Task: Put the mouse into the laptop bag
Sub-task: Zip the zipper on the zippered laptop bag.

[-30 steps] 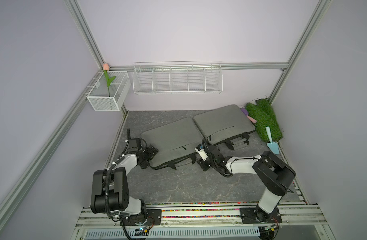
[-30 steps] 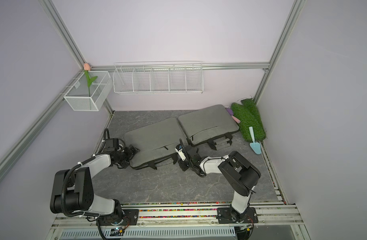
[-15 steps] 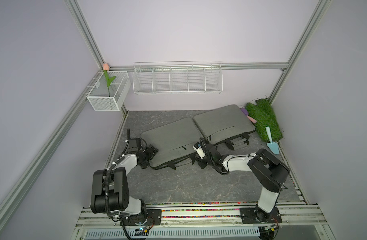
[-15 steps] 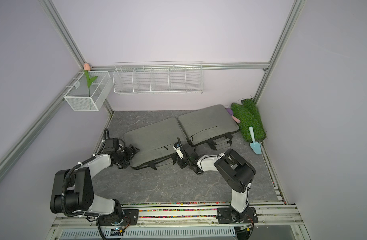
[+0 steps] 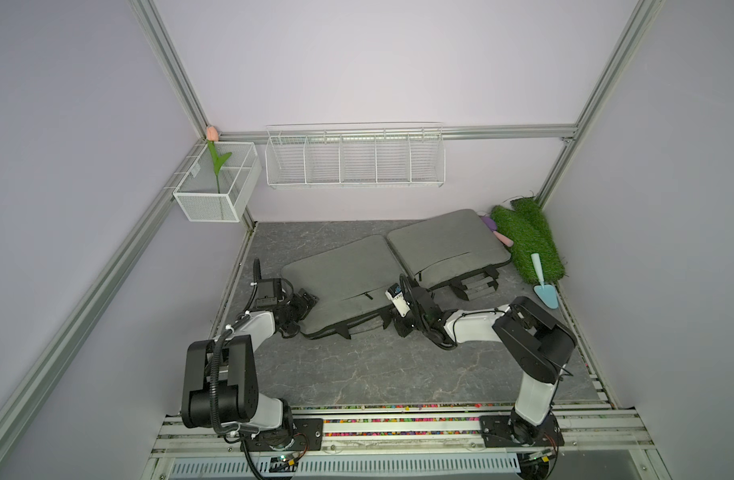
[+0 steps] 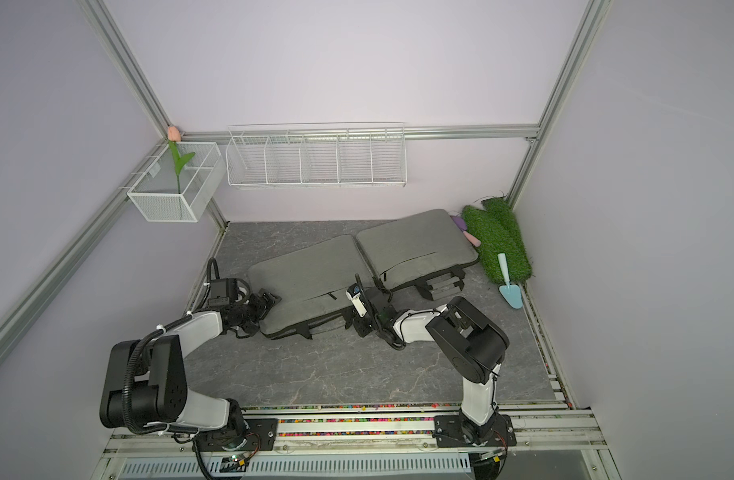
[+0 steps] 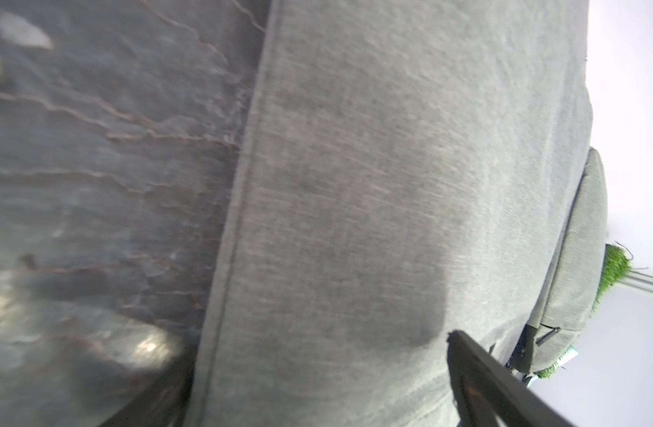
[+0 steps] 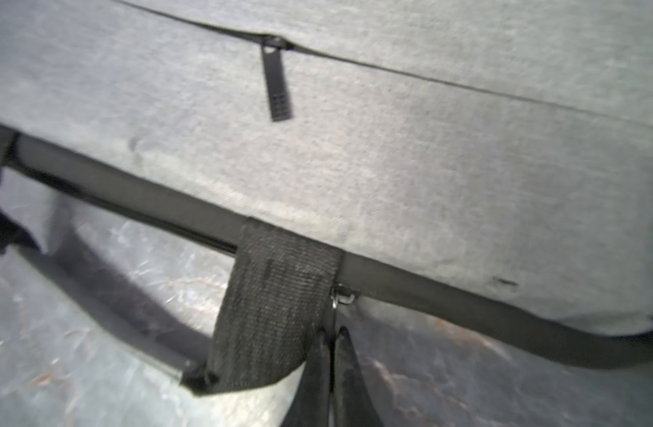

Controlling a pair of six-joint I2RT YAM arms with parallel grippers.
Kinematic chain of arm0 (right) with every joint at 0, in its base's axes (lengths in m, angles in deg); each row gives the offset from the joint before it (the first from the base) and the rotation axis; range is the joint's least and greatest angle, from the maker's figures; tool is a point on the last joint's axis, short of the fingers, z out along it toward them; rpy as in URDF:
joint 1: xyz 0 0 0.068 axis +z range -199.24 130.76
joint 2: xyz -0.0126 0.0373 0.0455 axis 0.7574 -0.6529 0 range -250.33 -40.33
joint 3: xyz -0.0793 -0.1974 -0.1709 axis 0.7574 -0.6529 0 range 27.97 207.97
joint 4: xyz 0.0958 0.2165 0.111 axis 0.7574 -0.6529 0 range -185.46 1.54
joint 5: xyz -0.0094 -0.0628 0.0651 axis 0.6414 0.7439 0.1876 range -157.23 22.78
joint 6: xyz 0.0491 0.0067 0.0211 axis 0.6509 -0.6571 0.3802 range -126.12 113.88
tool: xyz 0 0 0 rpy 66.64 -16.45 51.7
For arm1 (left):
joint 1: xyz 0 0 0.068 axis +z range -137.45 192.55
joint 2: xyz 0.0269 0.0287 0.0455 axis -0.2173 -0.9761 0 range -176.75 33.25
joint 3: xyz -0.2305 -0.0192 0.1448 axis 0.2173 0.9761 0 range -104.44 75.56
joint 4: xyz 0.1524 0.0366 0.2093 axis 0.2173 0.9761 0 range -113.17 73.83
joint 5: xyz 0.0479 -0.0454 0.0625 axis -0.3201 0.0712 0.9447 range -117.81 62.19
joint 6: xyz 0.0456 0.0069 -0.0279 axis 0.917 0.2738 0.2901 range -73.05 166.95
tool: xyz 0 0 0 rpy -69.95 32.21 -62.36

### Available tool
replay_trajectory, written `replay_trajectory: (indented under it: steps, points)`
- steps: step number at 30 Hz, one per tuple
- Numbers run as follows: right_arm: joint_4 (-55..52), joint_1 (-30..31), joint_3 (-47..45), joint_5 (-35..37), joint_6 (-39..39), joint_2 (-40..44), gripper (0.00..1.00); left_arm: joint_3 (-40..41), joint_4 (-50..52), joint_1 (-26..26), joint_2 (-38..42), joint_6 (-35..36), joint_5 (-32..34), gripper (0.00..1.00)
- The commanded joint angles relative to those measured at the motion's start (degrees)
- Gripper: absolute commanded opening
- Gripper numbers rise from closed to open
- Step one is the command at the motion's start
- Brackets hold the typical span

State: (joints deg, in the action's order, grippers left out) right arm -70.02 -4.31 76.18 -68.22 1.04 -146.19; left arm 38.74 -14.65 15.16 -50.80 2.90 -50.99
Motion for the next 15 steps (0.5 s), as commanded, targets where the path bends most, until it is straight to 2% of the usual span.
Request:
replay_trajectory:
  steps: [1,6,11,15]
  points:
    - [1.78,1.66,-0.72,-7.63,4.03,1.82,0.07,4.38,-2.53,-4.48,-2.58,-3.56,-2.34,0.94]
    - [4.35,3.52,1.32,-11.77,7.79,2.4,0.07,6.47,-9.28,-9.44,-4.17,-7.83,-3.48,0.86]
    - [2.75,2.37,3.88,-13.69,10.87,5.59,0.07,8.57,-10.26,-10.07,-1.99,-9.54,-2.13,0.84]
    - [-1.82,6.71,7.51,-11.84,10.74,5.16,0.07,8.96,-9.43,-10.96,1.23,-10.81,-1.05,0.84]
